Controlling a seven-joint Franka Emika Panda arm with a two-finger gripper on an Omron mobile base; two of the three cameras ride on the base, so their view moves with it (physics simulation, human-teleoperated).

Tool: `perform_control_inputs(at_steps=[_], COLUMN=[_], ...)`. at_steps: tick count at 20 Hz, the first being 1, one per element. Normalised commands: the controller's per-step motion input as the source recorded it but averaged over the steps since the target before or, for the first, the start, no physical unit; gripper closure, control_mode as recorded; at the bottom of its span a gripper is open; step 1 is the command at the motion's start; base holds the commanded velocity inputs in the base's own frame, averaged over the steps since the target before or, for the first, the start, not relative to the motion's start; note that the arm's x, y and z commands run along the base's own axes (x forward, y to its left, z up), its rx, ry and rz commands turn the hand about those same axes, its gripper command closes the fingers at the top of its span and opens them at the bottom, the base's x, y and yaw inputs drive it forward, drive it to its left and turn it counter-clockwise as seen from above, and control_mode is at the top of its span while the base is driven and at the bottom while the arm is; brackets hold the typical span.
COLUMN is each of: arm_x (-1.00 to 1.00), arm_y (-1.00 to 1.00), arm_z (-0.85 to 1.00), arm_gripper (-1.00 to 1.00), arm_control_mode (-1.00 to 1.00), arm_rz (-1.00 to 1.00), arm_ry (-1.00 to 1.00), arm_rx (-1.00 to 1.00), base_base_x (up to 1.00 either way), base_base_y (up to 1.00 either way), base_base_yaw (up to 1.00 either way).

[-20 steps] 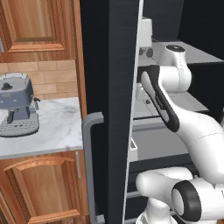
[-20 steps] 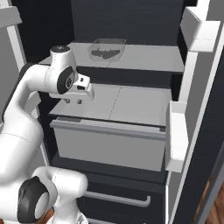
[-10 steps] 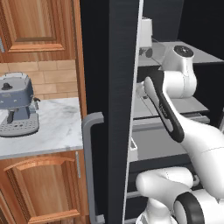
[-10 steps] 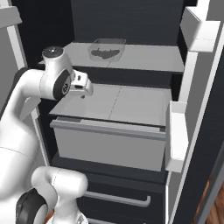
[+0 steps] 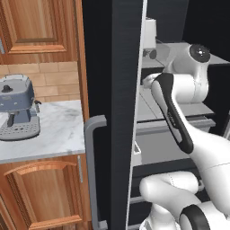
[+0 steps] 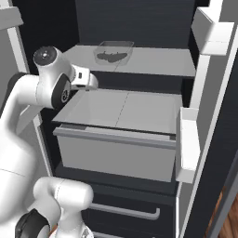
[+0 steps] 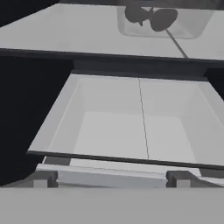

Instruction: Place the tupperware containing the fish and carrot meal in the microwave. Close the microwave door and press the start button to reheat the meal.

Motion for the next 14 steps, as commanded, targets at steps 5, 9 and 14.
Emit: perform_control_inputs(at_steps=[5, 9, 14], arm_x=[0.00, 0.00, 0.06], arm_y=[-0.11, -0.11, -0.30], arm_z=[0.75, 0.91, 0.26], arm_gripper=[-1.00, -1.00, -1.00], arm_control_mode=[-1.00, -1.00, -1.00], arm_rz=[-0.13, -0.16, -0.09], arm_ry=[-0.20, -0.23, -0.07], arm_rx=[0.07, 0.16, 0.24], base_base_x=[0.00, 0.00, 0.00], base_base_y=[0.00, 0.00, 0.00], base_base_yaw=[0.00, 0.00, 0.00])
